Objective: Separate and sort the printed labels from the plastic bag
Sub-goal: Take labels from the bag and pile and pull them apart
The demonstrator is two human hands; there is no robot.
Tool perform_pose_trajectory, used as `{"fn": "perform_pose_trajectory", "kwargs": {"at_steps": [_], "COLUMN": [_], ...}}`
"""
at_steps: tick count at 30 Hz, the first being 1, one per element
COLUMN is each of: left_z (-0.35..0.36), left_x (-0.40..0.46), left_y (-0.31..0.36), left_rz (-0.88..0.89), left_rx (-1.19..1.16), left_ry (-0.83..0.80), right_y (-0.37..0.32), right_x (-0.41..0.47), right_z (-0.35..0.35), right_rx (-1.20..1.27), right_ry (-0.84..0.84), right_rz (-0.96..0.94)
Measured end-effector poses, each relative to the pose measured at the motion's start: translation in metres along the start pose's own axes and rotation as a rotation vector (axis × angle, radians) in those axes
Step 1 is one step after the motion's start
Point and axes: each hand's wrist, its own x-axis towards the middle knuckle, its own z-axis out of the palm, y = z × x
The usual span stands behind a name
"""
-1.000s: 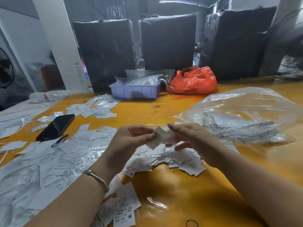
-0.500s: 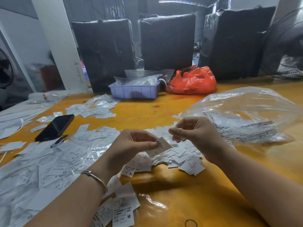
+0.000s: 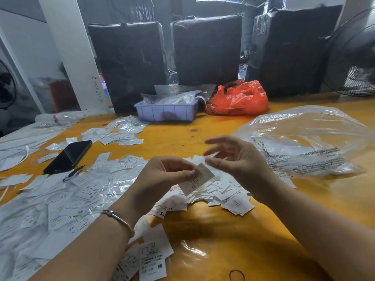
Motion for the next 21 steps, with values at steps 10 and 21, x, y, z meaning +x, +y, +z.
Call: {"fn": "perform_pose_trajectory", "kwargs": {"at_steps": [10,21], "left_z": [-0.004,-0.011], "left_x": [0.0,0.007], "left_y": [-0.003,-0.003], "left_rz": [0.039,-0.01], "left_rx": [-0.001,-0.311], "left_ry": [0.027,0.145], "right_y": [-0.003,0.011], "right_x": [-0.001,0.005], "right_z": [0.002,-0.017], "right_rx": [-0.277,0.002], "right_ry": [0.021,0.294], "right_rz": [-0.139,-0.059]}}
